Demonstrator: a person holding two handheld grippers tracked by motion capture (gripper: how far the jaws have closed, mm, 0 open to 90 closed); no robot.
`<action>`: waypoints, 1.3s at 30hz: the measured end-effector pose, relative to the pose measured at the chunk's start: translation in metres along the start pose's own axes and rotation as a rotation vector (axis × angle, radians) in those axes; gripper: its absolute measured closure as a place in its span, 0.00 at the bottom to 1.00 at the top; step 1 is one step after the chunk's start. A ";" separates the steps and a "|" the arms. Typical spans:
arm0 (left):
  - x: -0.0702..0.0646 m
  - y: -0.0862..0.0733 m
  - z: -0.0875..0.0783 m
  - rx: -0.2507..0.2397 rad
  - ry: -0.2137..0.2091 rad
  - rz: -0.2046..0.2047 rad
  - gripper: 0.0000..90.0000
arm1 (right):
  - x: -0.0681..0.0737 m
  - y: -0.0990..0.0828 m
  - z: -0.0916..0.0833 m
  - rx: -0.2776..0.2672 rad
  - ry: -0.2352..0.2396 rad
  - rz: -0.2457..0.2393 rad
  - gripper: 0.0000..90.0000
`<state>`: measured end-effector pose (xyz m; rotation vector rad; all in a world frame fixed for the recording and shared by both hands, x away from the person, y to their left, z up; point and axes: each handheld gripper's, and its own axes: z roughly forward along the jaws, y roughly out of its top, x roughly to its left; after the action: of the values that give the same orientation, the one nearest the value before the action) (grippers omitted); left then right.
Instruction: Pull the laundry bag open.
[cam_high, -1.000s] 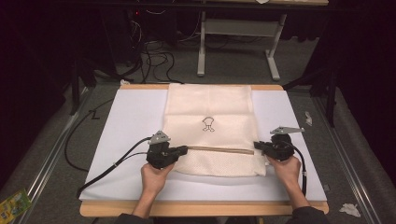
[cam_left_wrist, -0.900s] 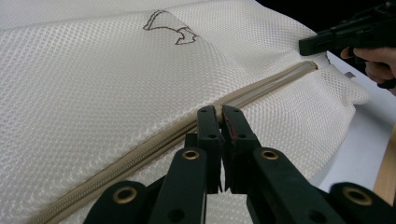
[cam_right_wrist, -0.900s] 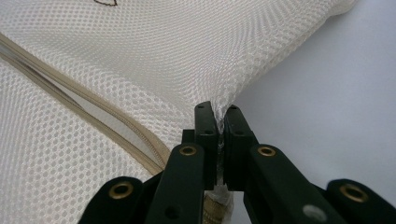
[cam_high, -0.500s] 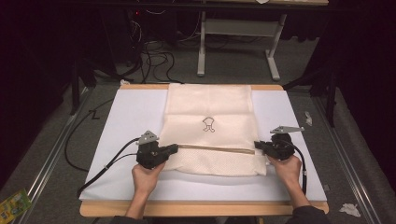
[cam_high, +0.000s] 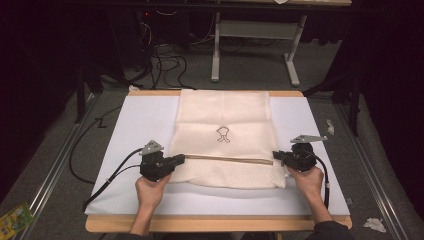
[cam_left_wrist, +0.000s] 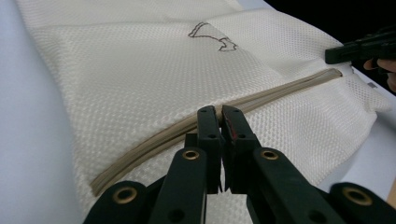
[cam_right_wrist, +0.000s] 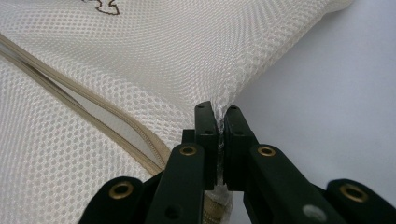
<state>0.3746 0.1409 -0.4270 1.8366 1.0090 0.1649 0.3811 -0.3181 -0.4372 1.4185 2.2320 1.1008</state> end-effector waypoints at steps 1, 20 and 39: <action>0.001 0.000 -0.001 -0.002 0.002 -0.001 0.97 | 0.000 0.000 0.000 0.001 0.003 0.002 0.98; 0.025 -0.010 -0.026 -0.042 0.070 -0.065 0.97 | 0.000 0.002 -0.001 0.007 -0.008 -0.003 0.98; 0.034 -0.017 -0.030 -0.022 0.140 -0.050 0.97 | 0.000 0.001 -0.001 0.007 -0.002 -0.001 0.98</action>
<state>0.3719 0.1882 -0.4367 1.7975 1.1445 0.2766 0.3813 -0.3179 -0.4355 1.4202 2.2368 1.0918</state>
